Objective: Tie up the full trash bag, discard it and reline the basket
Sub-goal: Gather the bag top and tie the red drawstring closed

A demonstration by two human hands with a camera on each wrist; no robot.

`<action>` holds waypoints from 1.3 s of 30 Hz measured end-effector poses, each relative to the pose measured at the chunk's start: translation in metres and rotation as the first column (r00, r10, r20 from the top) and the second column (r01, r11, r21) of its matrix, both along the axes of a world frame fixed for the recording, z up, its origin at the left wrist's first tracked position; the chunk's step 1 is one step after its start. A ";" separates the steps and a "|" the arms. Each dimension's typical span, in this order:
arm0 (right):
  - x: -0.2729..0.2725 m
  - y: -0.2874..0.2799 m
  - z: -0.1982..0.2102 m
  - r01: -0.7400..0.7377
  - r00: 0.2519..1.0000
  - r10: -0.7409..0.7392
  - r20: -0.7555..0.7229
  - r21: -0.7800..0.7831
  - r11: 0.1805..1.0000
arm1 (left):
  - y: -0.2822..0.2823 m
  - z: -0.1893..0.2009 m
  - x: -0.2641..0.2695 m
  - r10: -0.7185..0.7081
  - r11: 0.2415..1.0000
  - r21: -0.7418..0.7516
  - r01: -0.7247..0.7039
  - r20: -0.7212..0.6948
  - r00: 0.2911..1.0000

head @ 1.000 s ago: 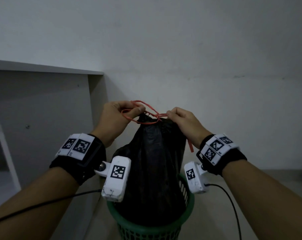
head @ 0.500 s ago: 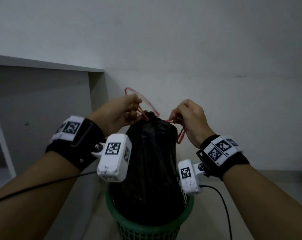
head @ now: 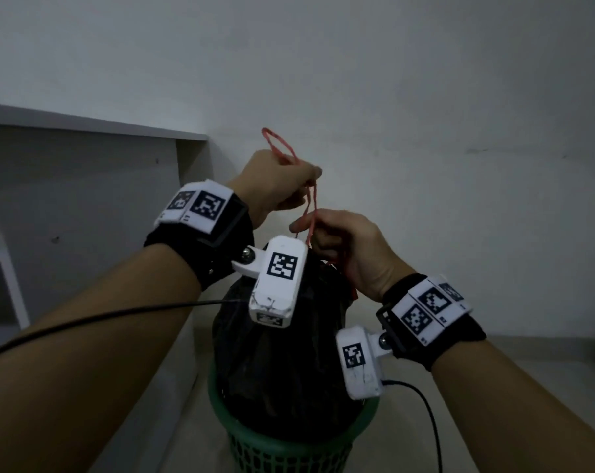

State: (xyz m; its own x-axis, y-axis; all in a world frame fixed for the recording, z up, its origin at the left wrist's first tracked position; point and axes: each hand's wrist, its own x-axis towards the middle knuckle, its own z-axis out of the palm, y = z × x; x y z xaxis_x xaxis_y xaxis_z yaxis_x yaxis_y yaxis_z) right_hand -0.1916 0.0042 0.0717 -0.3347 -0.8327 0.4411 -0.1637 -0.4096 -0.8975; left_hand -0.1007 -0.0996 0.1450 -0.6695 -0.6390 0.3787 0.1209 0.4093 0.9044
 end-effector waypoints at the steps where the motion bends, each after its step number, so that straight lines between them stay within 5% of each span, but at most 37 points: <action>1: 0.002 0.002 -0.001 0.050 0.997 -0.050 -0.060 0.003 0.999 | -0.003 -0.005 -0.001 0.005 1.000 0.000 -0.005 0.017 1.000; 3: 0.004 0.002 0.002 0.178 0.979 -0.175 -0.104 0.019 0.984 | -0.006 -0.015 0.000 -0.029 0.999 0.039 0.027 0.058 0.998; 6: 0.001 0.000 0.011 0.383 0.922 -0.386 0.023 0.078 0.920 | -0.006 -0.026 0.007 -0.144 0.984 0.134 0.121 0.180 0.973; 10: -0.001 -0.004 0.017 0.489 0.865 -0.499 0.059 0.132 0.862 | 0.005 -0.040 0.014 -0.092 0.987 -0.097 0.127 0.305 0.948; 15: 0.004 -0.008 0.028 0.571 0.799 -0.590 0.117 0.164 0.805 | 0.005 -0.064 0.007 0.028 0.999 0.022 -0.033 0.178 0.984; 23: 0.007 -0.014 0.033 0.624 0.738 -0.641 0.212 0.147 0.767 | 0.004 -0.080 -0.005 0.089 0.981 0.177 -0.075 -0.068 0.994; 27: 0.009 -0.011 0.032 0.555 0.796 -0.580 0.174 0.172 0.814 | 0.004 -0.075 -0.005 0.049 0.994 -0.087 -0.063 -0.152 0.987; 31: 0.005 -0.012 0.026 0.535 0.836 -0.546 0.056 0.135 0.834 | 0.007 -0.061 -0.006 0.104 0.921 -0.382 -0.070 0.069 0.992; 39: -0.024 0.009 0.019 0.597 0.792 -0.547 -0.273 0.154 0.787 | -0.006 -0.054 -0.008 0.098 0.970 -0.243 -0.030 0.272 0.957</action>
State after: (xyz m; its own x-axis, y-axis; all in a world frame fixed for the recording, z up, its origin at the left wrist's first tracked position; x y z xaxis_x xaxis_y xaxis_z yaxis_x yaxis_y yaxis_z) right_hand -0.2153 0.0134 0.0906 -0.7046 -0.5981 0.3819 -0.4911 0.0225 -0.8708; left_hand -0.1082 -0.1059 0.0906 -0.7306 -0.6001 0.3257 -0.1563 0.6113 0.7758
